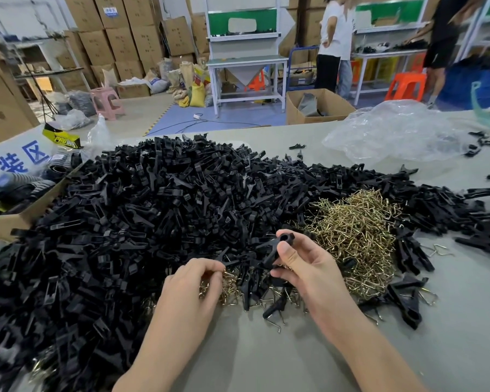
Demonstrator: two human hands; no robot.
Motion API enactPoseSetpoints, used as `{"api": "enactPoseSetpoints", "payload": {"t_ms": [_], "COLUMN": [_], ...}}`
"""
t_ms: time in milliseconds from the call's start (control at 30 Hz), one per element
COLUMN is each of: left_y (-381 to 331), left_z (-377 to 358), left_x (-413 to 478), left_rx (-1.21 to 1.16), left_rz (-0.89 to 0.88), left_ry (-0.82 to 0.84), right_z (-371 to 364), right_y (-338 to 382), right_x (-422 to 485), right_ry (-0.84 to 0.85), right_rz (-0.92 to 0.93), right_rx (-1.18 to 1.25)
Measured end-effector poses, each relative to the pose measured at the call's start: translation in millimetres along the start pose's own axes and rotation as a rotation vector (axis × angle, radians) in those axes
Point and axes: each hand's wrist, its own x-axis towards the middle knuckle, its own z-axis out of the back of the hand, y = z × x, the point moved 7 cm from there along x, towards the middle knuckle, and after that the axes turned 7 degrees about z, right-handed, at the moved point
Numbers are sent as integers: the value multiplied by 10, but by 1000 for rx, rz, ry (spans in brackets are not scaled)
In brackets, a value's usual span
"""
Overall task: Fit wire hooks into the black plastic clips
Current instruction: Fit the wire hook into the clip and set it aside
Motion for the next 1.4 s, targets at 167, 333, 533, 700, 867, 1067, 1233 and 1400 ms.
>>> {"api": "enactPoseSetpoints", "payload": {"t_ms": [167,333,533,700,867,1067,1233,1400], "left_y": [-76,-134,-225,-247,-204,-52,-81,-140], "left_z": [75,14,-58,-91,-13,-180,-301,-321], "left_x": [-15,-28,-81,-91,-77,-40,-58,-84], "left_rx": [-351,-655,-441,-183,-408,-798,-1117,-1244], "left_rz": [55,122,9,-56,33,335,474,532], "left_ry": [-56,-41,-9,-28,-114,69,174,212], "right_z": [-163,-344,-334,-329,-233,-188,-198,-190], "right_y": [-10,-49,-41,-17,-20,-73,-83,-90], "right_x": [-61,-153,-121,-113,-68,-52,-53,-63], "right_ry": [179,352,293,271,171,144,188,216], "right_rz": [-43,-60,-89,-75,-55,-36,-11,-5], "right_rx": [28,-37,144,193,179,84,27,-70]}}
